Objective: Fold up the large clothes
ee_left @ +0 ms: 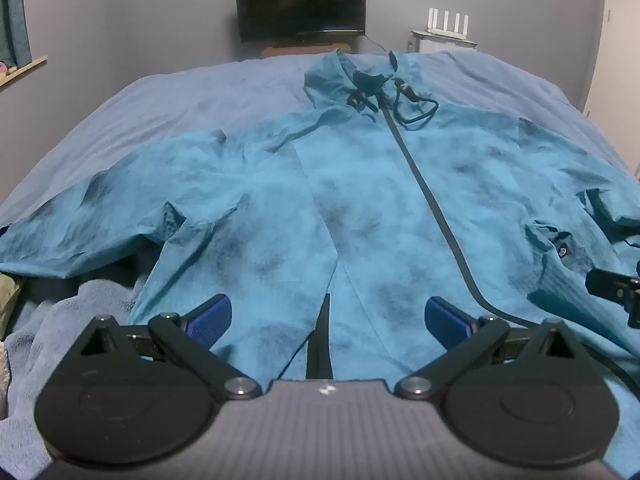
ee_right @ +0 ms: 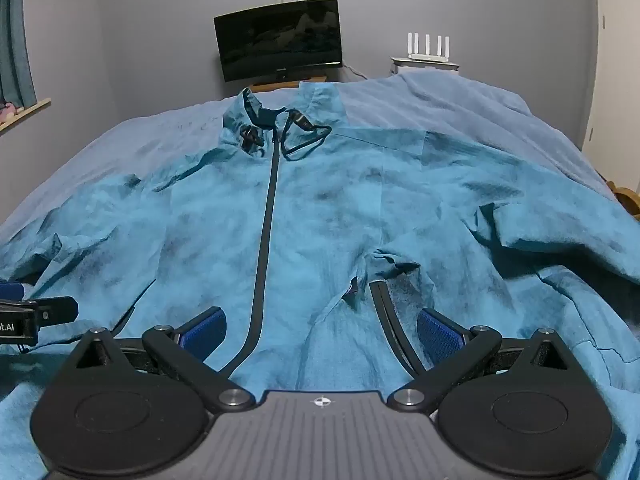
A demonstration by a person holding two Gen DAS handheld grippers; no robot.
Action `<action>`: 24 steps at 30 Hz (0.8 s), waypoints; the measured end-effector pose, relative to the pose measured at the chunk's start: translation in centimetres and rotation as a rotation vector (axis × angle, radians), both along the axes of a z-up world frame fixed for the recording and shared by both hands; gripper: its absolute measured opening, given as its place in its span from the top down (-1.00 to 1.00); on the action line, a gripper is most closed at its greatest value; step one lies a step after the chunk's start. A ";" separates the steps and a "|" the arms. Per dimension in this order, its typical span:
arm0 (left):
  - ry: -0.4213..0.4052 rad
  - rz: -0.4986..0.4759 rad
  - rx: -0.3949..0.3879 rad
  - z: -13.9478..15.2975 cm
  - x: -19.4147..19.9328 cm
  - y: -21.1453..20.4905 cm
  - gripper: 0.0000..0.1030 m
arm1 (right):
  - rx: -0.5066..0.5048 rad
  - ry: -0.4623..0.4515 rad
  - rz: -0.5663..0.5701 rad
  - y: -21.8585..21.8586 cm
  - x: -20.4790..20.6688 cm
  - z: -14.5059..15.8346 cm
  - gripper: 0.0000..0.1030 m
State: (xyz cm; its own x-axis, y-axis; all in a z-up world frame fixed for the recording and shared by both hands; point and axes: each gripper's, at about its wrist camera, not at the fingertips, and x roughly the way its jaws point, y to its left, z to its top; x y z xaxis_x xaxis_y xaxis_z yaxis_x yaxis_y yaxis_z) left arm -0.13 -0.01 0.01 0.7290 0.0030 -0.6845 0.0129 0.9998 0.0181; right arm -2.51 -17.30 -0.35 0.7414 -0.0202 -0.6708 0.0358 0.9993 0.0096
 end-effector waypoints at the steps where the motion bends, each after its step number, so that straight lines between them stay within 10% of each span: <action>1: -0.001 -0.001 0.000 0.0 -0.1 0.0 -1.00 | -0.007 0.001 0.000 0.0 0.0 0.0 -1.00; 24: 0.039 0.017 -0.014 -0.6 0.5 0.6 -1.00 | -0.006 0.006 0.001 0.1 0.1 0.0 -1.00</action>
